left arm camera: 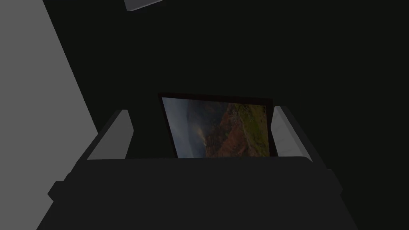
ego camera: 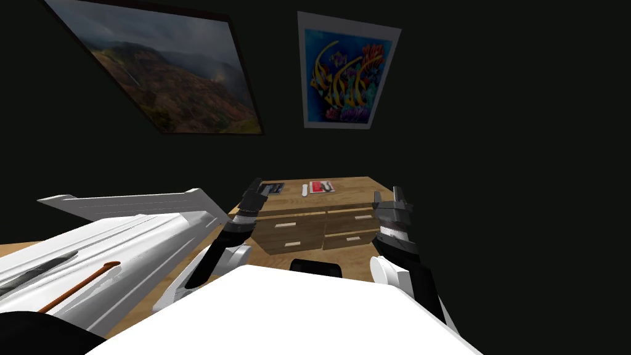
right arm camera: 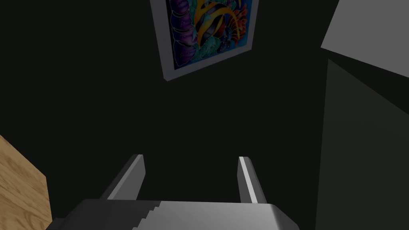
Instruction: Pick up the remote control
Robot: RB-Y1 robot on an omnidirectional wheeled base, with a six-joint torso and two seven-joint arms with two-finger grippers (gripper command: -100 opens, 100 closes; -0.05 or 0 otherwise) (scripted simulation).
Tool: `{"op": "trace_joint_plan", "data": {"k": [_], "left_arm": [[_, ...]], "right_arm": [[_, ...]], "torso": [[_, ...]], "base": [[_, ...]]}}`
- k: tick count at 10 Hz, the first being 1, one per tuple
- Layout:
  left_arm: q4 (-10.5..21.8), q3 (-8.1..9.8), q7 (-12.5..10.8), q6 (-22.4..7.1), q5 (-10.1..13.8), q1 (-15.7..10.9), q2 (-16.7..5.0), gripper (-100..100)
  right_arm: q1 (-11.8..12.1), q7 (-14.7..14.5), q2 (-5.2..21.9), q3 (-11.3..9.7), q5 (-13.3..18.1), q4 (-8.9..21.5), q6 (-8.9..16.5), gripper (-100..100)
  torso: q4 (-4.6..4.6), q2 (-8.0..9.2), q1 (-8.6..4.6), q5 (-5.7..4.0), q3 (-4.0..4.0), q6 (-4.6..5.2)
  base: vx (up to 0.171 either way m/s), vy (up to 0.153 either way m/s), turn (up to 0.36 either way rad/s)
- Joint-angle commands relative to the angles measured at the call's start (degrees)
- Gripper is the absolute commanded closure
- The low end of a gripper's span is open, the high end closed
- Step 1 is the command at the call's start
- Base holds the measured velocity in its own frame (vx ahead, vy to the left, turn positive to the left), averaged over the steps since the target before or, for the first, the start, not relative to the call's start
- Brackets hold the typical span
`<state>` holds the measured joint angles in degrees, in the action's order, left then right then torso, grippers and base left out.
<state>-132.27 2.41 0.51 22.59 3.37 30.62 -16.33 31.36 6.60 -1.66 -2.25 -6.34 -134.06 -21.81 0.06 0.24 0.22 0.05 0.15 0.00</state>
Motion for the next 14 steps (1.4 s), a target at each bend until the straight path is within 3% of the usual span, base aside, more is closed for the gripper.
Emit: {"op": "trace_joint_plan", "data": {"k": [1,2,3,5,6,8,9,11,12,13,14], "left_arm": [[1.06,0.01,-0.95,-1.95,2.32,-0.20,-2.86,-100],[1.06,0.01,-0.95,-1.95,2.32,-0.20,-4.78,-100],[2.23,-0.22,-1.64,-3.62,4.41,-0.44,-6.60,-100],[2.23,-0.22,-1.64,-3.62,4.41,-0.44,-8.86,-100],[3.50,-0.50,-2.36,-5.38,6.66,-0.69,-11.06,-100],[3.50,-0.50,-2.36,-5.38,6.66,-0.69,-12.97,-100],[4.86,-0.84,-3.07,-7.20,9.05,-0.95,-15.12,-100],[4.86,-0.84,-3.07,-7.20,9.05,-0.95,-17.20,-100],[6.28,-1.25,-3.78,-9.07,11.59,-1.18,-19.46,-100],[6.28,-1.25,-3.78,-9.07,11.59,-1.18,-21.10,-100],[7.75,-1.74,-4.47,-11.00,14.10,-1.40,-22.91,-100]], "right_arm": [[0.00,0.00,0.00,0.00,0.00,0.00,0.00,0],[0.00,0.00,0.00,0.00,0.00,0.00,0.00,0],[0.00,0.00,0.00,0.00,0.00,0.00,0.00,0],[0.00,0.00,0.00,0.00,0.00,0.00,0.00,0],[0.01,0.00,0.00,0.00,0.00,0.00,0.00,0],[0.00,0.00,0.00,0.00,0.00,0.00,0.00,0],[0.01,0.00,0.00,0.00,0.00,0.00,0.00,0],[0.01,0.00,0.00,0.00,0.00,0.00,0.00,0],[0.01,0.00,0.00,0.00,0.00,0.00,0.00,0],[0.00,0.00,0.00,0.00,0.00,0.00,0.00,0],[0.00,0.00,0.00,0.00,0.00,0.00,0.00,0]], "torso": [[0.00,0.00,0.00,0.00,0.00,0.00],[-0.01,-0.01,0.07,0.01,-0.01,0.02],[-0.01,-0.04,0.06,0.02,-0.02,-0.01],[0.00,0.01,0.02,0.01,0.00,-0.01],[-0.02,-0.09,-0.08,-0.01,-0.05,-0.02],[-0.01,-0.07,-0.02,0.00,-0.04,0.00],[-0.03,-0.16,-0.08,-0.01,-0.09,-0.02],[-0.03,-0.12,0.01,0.01,-0.07,-0.02],[-0.03,-0.16,-0.06,-0.01,-0.09,-0.03],[-0.02,-0.06,-0.04,-0.01,-0.04,0.02],[-0.01,-0.06,0.01,0.01,-0.03,-0.01]], "base": [[-0.062,0.068,-0.148],[-0.056,0.064,-0.069],[-0.073,0.062,-0.137],[-0.055,0.037,-0.027],[-0.061,0.040,-0.121],[-0.039,0.035,-0.056],[-0.044,0.043,-0.206],[-0.038,0.041,-0.021],[-0.069,0.036,-0.185],[-0.066,0.054,-0.117],[-0.077,0.067,-0.182]]}}
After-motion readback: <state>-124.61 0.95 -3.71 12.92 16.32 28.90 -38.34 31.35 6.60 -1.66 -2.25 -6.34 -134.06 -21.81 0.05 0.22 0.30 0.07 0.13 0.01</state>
